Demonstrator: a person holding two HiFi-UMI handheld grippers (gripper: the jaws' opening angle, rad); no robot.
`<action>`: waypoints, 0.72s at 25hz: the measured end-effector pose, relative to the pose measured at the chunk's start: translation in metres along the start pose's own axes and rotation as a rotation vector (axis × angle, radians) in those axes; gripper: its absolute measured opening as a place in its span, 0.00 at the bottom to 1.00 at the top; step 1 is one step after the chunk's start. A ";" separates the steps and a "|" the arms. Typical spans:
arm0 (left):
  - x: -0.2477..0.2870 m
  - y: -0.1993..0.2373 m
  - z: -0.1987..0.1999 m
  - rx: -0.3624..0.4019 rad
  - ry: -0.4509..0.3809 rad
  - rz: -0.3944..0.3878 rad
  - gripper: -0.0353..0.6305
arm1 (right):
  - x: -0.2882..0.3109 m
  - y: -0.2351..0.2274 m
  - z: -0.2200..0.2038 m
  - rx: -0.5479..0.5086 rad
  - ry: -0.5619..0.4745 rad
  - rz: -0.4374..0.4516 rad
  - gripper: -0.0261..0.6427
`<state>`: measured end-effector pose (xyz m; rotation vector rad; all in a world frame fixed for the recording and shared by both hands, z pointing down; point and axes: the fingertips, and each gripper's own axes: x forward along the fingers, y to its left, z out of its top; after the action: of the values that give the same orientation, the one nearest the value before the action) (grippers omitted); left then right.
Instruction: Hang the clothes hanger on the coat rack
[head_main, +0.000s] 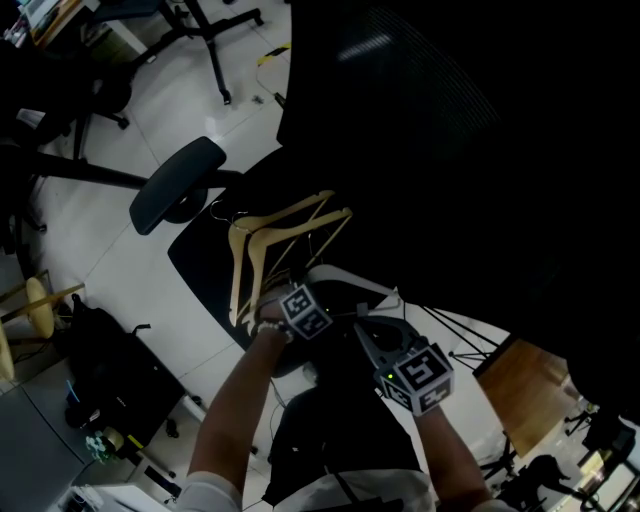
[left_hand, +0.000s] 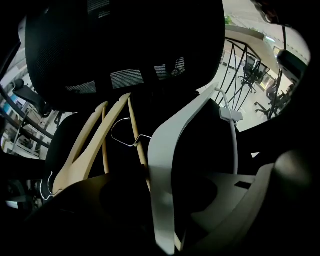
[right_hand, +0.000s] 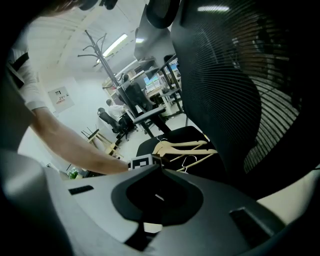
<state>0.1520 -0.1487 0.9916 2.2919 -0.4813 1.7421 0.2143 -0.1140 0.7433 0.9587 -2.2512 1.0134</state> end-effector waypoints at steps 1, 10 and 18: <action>-0.001 0.001 0.000 0.004 -0.003 0.005 0.29 | 0.000 -0.001 0.000 0.000 -0.002 -0.002 0.05; -0.020 -0.003 0.001 -0.045 -0.031 0.016 0.26 | -0.006 -0.003 0.000 -0.008 -0.017 0.001 0.05; -0.057 -0.005 -0.002 -0.105 -0.129 0.087 0.26 | -0.004 0.014 0.005 -0.013 -0.016 0.019 0.05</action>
<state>0.1385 -0.1364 0.9371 2.3505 -0.6896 1.5725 0.2055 -0.1096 0.7311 0.9450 -2.2817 1.0016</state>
